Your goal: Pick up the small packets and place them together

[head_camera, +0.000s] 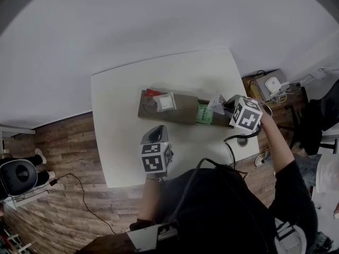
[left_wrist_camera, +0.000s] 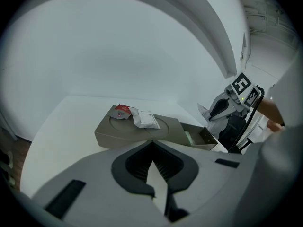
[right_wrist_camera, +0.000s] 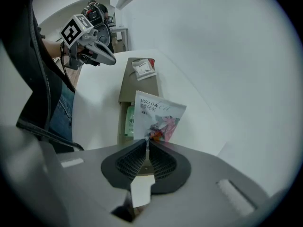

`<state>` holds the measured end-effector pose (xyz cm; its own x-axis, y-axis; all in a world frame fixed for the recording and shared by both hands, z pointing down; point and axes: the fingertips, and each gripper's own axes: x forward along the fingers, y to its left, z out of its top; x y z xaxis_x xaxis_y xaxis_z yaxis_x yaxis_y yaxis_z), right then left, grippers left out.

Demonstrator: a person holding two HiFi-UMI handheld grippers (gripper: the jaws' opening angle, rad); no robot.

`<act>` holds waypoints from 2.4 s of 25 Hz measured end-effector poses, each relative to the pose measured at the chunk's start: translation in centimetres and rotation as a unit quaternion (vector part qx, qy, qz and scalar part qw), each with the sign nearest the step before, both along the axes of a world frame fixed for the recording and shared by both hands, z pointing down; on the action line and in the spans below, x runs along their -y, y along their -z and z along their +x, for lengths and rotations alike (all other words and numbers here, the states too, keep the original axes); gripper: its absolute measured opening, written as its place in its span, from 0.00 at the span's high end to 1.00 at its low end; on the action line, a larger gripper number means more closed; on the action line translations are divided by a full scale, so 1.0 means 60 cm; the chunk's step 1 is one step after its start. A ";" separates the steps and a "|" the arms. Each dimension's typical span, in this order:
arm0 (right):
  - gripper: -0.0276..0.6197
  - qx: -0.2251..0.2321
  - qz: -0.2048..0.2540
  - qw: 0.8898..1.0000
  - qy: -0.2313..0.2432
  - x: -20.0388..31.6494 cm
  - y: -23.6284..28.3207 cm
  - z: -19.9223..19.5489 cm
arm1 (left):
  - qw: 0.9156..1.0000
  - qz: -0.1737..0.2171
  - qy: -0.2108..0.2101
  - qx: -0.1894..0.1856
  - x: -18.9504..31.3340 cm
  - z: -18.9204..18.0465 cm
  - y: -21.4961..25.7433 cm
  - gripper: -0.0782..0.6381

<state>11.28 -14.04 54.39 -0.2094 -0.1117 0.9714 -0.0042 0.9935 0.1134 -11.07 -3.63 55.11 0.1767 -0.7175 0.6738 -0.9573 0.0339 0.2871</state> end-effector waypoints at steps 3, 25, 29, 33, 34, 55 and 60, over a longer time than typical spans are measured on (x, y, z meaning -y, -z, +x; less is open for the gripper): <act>0.92 0.018 0.007 1.000 0.017 -0.001 0.009 -0.034 | 1.000 0.001 0.008 0.002 -0.009 -0.006 0.003 0.90; 0.92 0.037 -0.031 0.990 0.131 -0.020 -0.038 -0.218 | 0.998 -0.014 0.063 0.014 -0.067 -0.054 0.002 0.90; 0.92 0.026 -0.035 0.989 0.140 -0.021 -0.053 -0.229 | 0.998 -0.018 0.065 0.013 -0.070 -0.057 -0.002 0.90; 0.92 0.012 -0.039 0.988 0.148 -0.022 -0.060 -0.234 | 0.998 -0.013 0.064 0.008 -0.064 -0.055 0.001 0.90; 0.92 0.010 -0.041 0.988 0.149 -0.022 -0.061 -0.235 | 0.998 -0.013 0.064 0.008 -0.063 -0.055 0.000 0.90; 0.81 0.033 -0.051 0.991 0.122 -0.002 -0.041 -0.221 | 0.998 -0.016 0.057 0.002 -0.046 -0.057 -0.009 0.90; 0.81 0.052 -0.057 0.994 0.077 0.010 -0.013 -0.169 | 0.999 -0.018 0.048 0.001 -0.042 -0.048 -0.012 0.90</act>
